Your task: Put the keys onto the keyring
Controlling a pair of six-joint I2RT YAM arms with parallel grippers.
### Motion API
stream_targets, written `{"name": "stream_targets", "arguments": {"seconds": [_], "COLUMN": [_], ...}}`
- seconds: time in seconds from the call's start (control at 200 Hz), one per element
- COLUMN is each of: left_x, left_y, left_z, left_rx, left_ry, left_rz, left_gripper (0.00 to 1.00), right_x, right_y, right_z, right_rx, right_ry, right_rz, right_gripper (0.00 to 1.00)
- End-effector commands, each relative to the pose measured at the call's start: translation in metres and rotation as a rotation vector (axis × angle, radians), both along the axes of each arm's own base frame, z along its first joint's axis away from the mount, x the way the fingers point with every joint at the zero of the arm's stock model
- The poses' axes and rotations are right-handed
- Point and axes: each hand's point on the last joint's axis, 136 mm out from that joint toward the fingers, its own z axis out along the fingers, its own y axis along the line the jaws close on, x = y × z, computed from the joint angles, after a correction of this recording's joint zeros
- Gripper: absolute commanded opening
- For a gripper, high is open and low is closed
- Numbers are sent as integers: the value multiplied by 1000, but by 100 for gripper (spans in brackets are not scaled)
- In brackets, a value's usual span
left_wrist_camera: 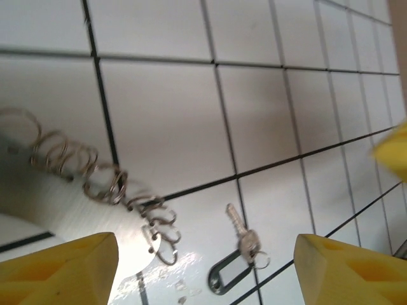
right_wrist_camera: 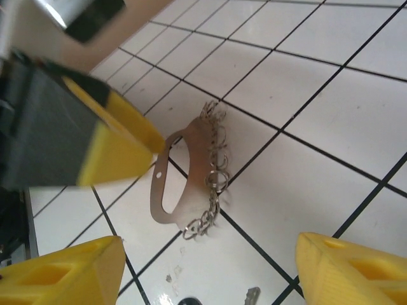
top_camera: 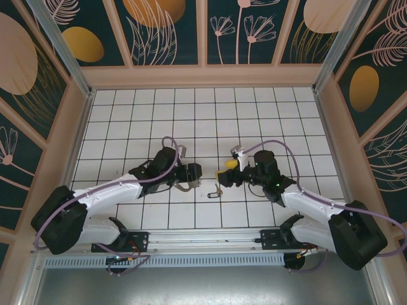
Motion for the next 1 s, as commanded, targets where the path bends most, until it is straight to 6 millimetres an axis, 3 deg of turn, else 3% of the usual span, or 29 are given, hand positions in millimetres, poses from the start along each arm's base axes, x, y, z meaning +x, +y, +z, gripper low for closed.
{"name": "stream_targets", "arguments": {"seconds": [0.0, 0.355, 0.661, 0.996], "left_x": [3, 14, 22, 25], "left_y": [18, 14, 9, 16], "left_z": [-4, -28, -38, -55], "left_rx": [98, 194, 252, 349], "left_ry": [-22, -9, 1, 19], "left_rz": [28, 1, -27, -30], "left_gripper": [67, 31, 29, 30], "right_x": [5, 2, 6, 7], "right_y": [11, 7, 9, 7], "right_z": [7, -10, -12, -13], "right_rx": [5, -15, -18, -21], "right_ry": [-19, 30, 31, 19], "right_rz": [57, 36, 34, 26], "right_gripper": [68, 67, 71, 73]}}
